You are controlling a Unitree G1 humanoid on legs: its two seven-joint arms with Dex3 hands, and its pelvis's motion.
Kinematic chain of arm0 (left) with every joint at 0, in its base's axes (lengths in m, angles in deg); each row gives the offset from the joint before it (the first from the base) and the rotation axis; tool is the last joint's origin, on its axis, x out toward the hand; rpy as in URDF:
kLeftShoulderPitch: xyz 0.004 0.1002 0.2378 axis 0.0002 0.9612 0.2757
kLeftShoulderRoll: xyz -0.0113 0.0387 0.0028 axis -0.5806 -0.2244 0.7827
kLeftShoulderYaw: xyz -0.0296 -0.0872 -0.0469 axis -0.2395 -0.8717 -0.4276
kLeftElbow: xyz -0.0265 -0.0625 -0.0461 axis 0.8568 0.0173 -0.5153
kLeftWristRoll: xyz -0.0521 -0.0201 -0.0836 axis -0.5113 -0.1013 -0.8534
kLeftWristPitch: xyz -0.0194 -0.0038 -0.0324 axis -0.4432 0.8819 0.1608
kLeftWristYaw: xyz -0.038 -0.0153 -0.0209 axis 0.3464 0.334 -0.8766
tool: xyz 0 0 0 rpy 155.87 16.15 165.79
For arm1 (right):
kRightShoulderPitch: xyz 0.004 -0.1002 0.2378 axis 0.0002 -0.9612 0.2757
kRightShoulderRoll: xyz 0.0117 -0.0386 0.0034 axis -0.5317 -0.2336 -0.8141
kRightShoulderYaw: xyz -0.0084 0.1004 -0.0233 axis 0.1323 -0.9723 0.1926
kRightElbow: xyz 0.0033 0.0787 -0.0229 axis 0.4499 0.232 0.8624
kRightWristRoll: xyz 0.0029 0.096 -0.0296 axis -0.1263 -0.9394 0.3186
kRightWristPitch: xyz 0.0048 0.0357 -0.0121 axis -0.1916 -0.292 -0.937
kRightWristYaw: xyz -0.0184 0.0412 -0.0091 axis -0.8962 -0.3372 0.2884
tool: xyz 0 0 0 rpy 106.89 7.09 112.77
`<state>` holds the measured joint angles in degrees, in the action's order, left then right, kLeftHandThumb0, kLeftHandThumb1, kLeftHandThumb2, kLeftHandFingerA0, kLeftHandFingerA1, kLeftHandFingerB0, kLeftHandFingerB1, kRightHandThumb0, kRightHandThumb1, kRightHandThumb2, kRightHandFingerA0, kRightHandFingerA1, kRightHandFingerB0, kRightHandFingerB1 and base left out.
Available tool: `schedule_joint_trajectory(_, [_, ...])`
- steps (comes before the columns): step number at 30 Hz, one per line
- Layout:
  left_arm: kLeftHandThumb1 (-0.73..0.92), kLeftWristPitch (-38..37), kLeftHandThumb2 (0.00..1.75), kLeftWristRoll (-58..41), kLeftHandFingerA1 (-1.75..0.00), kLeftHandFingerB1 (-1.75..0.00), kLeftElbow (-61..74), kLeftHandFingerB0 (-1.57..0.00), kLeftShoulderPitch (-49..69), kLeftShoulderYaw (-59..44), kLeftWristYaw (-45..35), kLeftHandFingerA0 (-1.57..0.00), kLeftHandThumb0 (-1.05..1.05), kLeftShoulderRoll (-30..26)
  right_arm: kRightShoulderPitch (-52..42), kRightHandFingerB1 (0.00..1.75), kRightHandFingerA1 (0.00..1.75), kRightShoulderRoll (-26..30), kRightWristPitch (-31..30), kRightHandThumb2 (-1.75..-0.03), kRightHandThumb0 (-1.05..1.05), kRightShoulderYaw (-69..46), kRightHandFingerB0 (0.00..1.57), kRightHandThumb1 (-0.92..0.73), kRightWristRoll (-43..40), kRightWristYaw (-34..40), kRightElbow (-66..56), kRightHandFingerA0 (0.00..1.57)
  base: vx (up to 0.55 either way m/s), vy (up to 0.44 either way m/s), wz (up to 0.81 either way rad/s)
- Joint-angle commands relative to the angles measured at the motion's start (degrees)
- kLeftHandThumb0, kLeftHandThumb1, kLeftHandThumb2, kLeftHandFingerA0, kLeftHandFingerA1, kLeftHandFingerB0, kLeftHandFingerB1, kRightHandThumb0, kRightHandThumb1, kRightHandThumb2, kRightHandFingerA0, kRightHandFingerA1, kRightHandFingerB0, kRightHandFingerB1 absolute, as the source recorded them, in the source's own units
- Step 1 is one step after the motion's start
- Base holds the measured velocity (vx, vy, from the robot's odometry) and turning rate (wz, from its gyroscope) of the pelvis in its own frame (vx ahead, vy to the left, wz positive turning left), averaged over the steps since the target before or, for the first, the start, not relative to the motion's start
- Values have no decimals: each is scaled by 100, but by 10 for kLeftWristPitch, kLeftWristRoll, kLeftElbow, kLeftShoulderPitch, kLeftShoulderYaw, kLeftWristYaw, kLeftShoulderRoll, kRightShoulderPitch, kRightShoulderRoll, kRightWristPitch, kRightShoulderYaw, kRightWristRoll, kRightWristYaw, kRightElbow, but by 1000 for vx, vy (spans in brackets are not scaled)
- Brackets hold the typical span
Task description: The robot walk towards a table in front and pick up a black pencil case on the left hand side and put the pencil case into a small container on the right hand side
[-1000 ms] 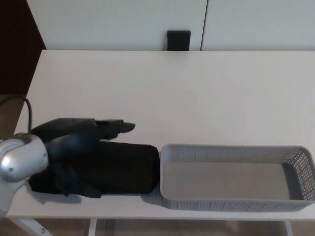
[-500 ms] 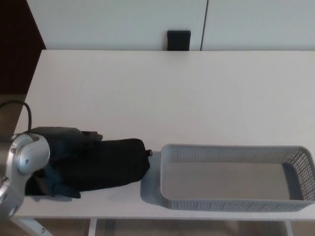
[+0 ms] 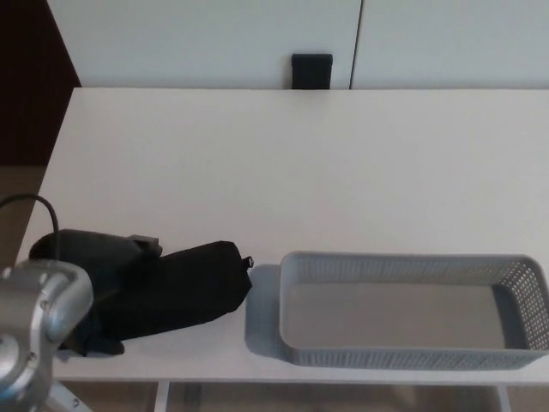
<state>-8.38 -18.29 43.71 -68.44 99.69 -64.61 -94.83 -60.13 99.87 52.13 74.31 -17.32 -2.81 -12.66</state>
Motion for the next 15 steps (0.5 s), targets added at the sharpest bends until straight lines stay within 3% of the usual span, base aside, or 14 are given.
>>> schedule_joint_trajectory(1, [65,-78,61,37,-149,-81,-49,-75,77,19,155,-65,-30,34,4,58,68,8,-4,-74,-58,-4,45,-31,-2,3,2,76,0,0,0])
schedule_joint_trajectory(2, [47,-89,86,35,-125,-99,-58,-72,83,17,176,-92,-37,40,4,51,61,8,-3,-54,-55,-4,49,-40,-2,1,2,81,0,0,0])
schedule_joint_trajectory(3, [46,-105,86,27,-125,-100,-63,-70,90,10,199,-91,-38,46,4,58,68,9,-2,-74,-58,-4,45,-31,-2,0,3,77,0,0,0])
schedule_joint_trajectory(8, [48,-113,84,10,-125,-104,-59,-67,87,-14,196,-88,-40,58,13,58,67,13,-5,-74,-59,-3,44,-31,-2,-2,2,77,0,0,0])
schedule_joint_trajectory(9, [47,-117,83,7,-126,-104,-58,-68,89,-20,198,-89,-39,59,12,50,59,13,-5,-53,-56,-2,48,-41,-1,-2,1,78,0,0,0])
schedule_joint_trajectory(13, [47,-140,85,-16,-126,-98,-36,-71,98,-55,194,-92,-37,59,15,49,59,15,-10,-53,-55,1,49,-42,4,3,5,79,0,0,0])
schedule_joint_trajectory(15, [47,-155,83,-38,-127,-103,-18,-67,97,-83,183,-92,-38,55,17,49,60,14,-10,-53,-56,3,49,-41,6,4,7,80,0,0,0])
